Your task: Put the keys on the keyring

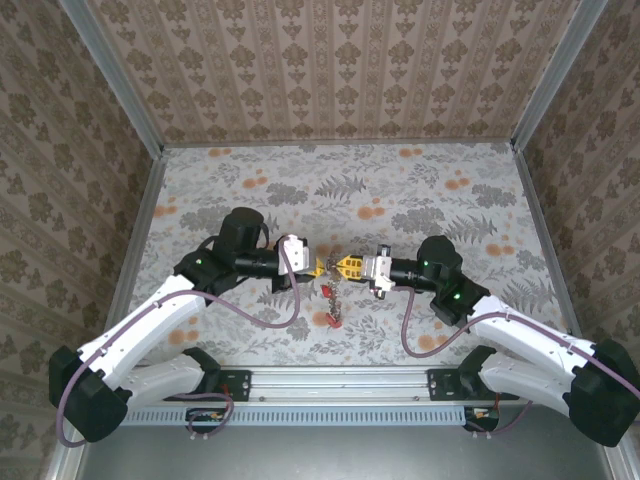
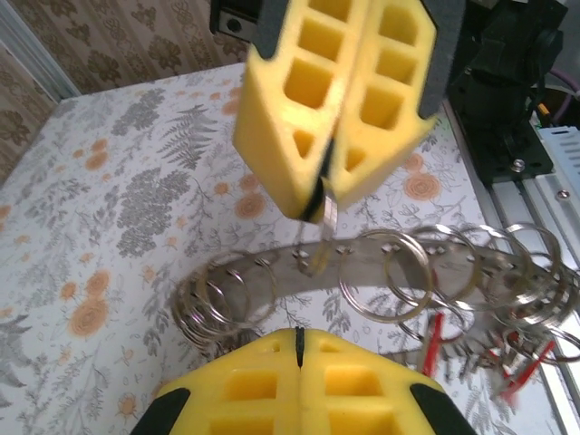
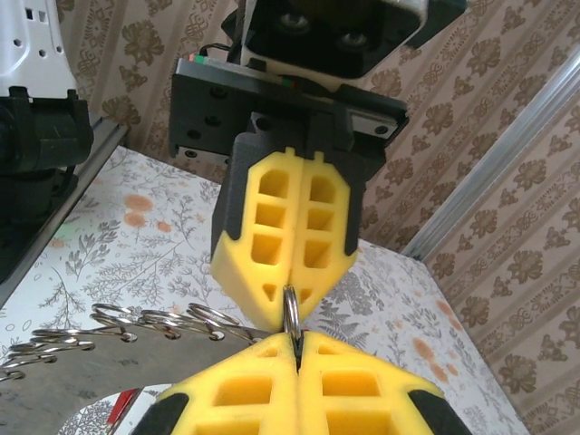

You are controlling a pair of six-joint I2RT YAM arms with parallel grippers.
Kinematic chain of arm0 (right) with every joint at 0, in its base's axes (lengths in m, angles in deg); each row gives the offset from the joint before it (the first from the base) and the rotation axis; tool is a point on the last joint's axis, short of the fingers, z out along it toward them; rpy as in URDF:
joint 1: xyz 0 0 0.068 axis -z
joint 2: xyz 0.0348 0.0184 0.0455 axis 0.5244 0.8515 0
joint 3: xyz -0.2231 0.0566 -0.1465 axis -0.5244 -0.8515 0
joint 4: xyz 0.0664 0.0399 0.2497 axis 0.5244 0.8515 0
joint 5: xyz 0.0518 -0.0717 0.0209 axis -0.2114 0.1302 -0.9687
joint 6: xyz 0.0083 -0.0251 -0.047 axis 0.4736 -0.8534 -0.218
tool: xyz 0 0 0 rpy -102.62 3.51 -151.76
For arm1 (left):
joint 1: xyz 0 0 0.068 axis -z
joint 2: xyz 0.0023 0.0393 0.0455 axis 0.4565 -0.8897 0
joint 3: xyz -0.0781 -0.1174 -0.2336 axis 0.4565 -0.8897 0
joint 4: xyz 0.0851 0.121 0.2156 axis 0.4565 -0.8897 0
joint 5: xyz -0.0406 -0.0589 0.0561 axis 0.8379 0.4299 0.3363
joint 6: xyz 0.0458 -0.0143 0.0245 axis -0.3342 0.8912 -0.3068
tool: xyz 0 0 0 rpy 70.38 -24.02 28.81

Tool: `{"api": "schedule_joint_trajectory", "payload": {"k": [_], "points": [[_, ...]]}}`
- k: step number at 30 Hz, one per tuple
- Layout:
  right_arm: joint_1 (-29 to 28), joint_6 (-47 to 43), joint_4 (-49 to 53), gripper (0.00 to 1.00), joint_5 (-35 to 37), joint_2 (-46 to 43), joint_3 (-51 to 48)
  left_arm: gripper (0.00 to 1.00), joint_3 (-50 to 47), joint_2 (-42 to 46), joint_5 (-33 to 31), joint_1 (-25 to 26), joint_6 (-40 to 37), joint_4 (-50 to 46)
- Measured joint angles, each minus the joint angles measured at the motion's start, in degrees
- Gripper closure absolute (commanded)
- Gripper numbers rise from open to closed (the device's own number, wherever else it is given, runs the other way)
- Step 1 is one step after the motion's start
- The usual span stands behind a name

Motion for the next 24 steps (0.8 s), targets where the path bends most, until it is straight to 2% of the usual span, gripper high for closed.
{"api": "schedule_joint_trajectory", "payload": {"k": [6, 13, 16, 22, 24], "points": [[-0.55, 0.44, -0.09, 1.0, -0.2, 1.33, 1.01, 0.95, 0.0, -0.02, -0.44, 0.39, 0.72, 4.04], [-1.14, 1.33, -1.14, 1.0, -0.15, 3.56, 1.6, 0.89, -0.04, -0.07, -0.61, 0.92, 1.44, 6.23], [-1.2, 1.92, -1.51, 1.0, 0.04, 3.65, 1.6, 0.79, -0.28, 0.2, -0.55, 0.92, 1.33, 6.47], [-1.36, 2.4, -1.75, 1.0, 0.11, 3.63, 1.6, 0.77, -0.55, 3.02, -0.59, 0.17, 0.85, 3.37], [-1.36, 2.78, -1.75, 1.0, 0.31, 3.63, 1.6, 0.67, -1.09, 5.38, -0.57, -0.76, 0.72, 1.62]]}}
